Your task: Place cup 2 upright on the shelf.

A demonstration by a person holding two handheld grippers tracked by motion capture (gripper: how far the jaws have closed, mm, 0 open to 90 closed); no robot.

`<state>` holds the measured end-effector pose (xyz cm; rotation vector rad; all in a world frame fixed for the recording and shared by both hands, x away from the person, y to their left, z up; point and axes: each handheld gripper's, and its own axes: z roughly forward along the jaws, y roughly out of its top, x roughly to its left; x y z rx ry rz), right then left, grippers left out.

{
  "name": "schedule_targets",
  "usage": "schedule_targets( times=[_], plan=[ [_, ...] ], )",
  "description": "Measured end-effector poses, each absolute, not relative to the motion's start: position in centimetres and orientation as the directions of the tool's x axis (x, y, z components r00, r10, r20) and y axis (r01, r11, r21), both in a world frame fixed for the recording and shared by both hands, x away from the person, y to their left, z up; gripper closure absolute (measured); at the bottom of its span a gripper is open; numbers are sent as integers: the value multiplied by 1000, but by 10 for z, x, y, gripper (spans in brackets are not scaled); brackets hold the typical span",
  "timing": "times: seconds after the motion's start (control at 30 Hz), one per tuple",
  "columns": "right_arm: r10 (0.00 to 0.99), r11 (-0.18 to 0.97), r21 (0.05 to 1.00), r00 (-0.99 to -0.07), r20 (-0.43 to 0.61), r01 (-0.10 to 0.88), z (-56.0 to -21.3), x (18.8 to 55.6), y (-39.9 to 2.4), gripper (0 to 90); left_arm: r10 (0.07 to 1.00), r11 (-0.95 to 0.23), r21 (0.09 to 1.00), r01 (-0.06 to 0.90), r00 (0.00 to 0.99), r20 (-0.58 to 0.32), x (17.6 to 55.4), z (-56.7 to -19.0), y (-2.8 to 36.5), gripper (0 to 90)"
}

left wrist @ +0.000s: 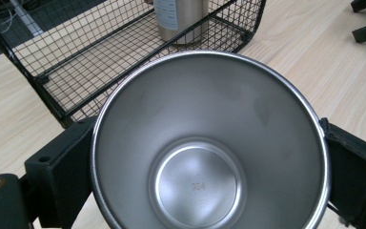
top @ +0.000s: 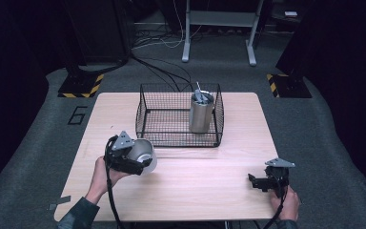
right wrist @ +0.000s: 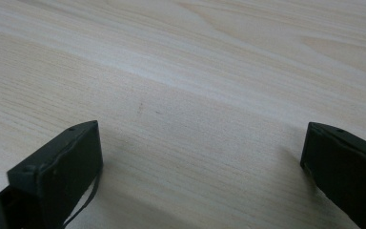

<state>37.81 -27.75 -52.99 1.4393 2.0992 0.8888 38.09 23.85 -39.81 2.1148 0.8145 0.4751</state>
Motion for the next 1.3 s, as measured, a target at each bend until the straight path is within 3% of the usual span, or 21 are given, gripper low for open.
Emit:
schedule_targets(
  times=[1.3],
  plan=[
    [933, 251, 719, -360, -1, 649, -530, 378, -278, 0, 650, -469, 826, 312, 755, 83, 413, -347, 212, 59]
  ],
)
